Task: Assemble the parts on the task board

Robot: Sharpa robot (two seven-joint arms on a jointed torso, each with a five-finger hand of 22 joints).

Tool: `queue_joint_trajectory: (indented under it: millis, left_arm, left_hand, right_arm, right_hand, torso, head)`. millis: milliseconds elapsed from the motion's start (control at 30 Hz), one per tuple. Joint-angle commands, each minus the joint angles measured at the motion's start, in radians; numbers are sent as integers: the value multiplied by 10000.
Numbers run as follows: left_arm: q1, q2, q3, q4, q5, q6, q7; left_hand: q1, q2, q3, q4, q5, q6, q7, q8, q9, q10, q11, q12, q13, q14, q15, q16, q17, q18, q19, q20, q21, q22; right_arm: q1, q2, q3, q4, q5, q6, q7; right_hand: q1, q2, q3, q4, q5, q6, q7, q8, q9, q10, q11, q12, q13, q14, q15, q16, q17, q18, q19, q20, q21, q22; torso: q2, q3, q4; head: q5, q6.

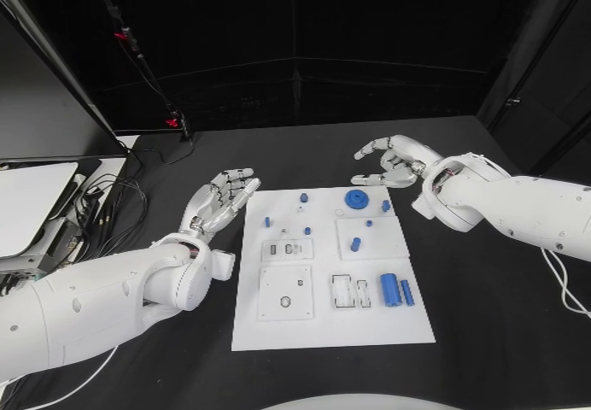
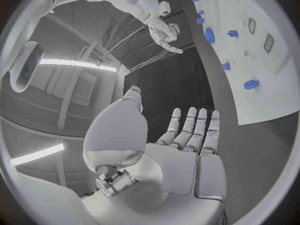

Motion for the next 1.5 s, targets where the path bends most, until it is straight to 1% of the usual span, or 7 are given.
queue_joint_trajectory:
  millis: [33, 67, 200, 400, 733, 933, 1500]
  left_arm:
    - [14, 16, 5, 26, -57, 109, 2889]
    - [14, 18, 4, 26, -57, 112, 2888]
    - [14, 23, 2, 19, -57, 124, 2880]
    - [14, 15, -1, 8, -57, 90, 2885]
    - [11, -7, -5, -5, -57, 69, 2879]
    - [10, -20, -7, 5, -57, 68, 2878]
    - [10, -49, -10, 15, -57, 86, 2859]
  left_hand:
    - [22, 118, 61, -16, 44, 36, 1654, 40, -10, -43, 8, 62, -9, -11, 70, 65, -15, 167, -45, 3, 51, 16]
    - [26, 127, 65, -17, 44, 37, 1654, 42, -13, -41, 8, 66, -8, -10, 71, 67, -14, 167, -46, 3, 52, 16]
    - [28, 133, 68, -17, 44, 37, 1653, 44, -16, -40, 8, 68, -8, -10, 71, 69, -14, 167, -50, 4, 51, 15]
    - [32, 144, 73, -18, 44, 34, 1654, 45, -20, -39, 8, 72, -8, -9, 71, 71, -14, 167, -52, 4, 53, 15]
    - [42, 176, 87, -19, 45, 25, 1655, 47, -32, -40, 9, 80, -9, -8, 72, 78, -14, 168, -57, 4, 57, 16]
    - [42, 176, 87, -19, 45, 25, 1655, 47, -32, -40, 9, 80, -9, -8, 72, 78, -14, 168, -57, 4, 57, 16]
    - [54, 229, 108, -21, 47, 16, 1655, 54, -50, -43, 8, 92, -10, -9, 71, 87, -14, 169, -70, 4, 61, 16]
  right_arm:
    - [6, 49, 0, -112, -949, 449, -581]
    - [-2, 77, -1, -168, -1096, 447, -680]
    - [-48, 200, -3, -412, -1713, 393, -1119]
    - [-118, 459, -4, -882, -2272, 686, -1781]
    - [-233, 932, -5, -1266, -2718, 1131, -1941]
    - [-267, 1113, -5, -1405, -2912, 1281, -1978]
    - [-356, 1388, -5, -1513, -3373, 1541, -2229]
  right_hand:
    - [87, 88, 119, 8, 389, -215, 392, 548, 181, 1048, -50, 25, 2627, 1057, -65, 24, 2627, -197, 1252, 74, 305, 2656]
    - [142, 159, 173, 19, 593, -292, 540, 863, 288, 1048, 37, 25, 2627, 1057, 19, 24, 2627, -197, 1252, 125, 305, 2656]
    - [349, 92, 256, -20, 1280, 32, 680, 1741, 612, 1048, 186, 25, 2627, 1057, 122, 24, 2627, -197, 1252, 260, 305, 2656]
    - [770, -73, 709, -30, 1363, 20, 737, 2180, 747, 1048, 347, 25, 2627, 1057, 245, 24, 2627, -197, 1252, 382, 305, 2656]
    - [1094, -390, 1122, -1, 555, -74, 899, 2256, 672, 1048, 547, 25, 2627, 1057, 292, 24, 2627, -197, 1252, 451, 305, 2656]
    - [1226, -381, 1235, -4, 395, 183, 973, 2253, 609, 1048, 622, 25, 2627, 1057, 326, 24, 2627, -197, 1252, 478, 305, 2656]
    - [1643, -339, 1794, -8, -140, 961, 889, 1806, 246, 1048, 552, 25, 2627, 1057, 267, 24, 2627, -197, 1252, 439, 305, 2656]
  torso:
    - [19, 5, 4]
    - [21, 5, -1]
    - [14, 6, 17]
    - [9, 3, 2]
    - [11, 3, 1]
    - [16, 8, 25]
    - [5, 5, 12]
  head:
    - [-139, 7]
    - [-157, 5]
    - [-207, -18]
    - [-163, -40]
    - [-47, -67]
    - [-65, -88]
    - [-41, -122]
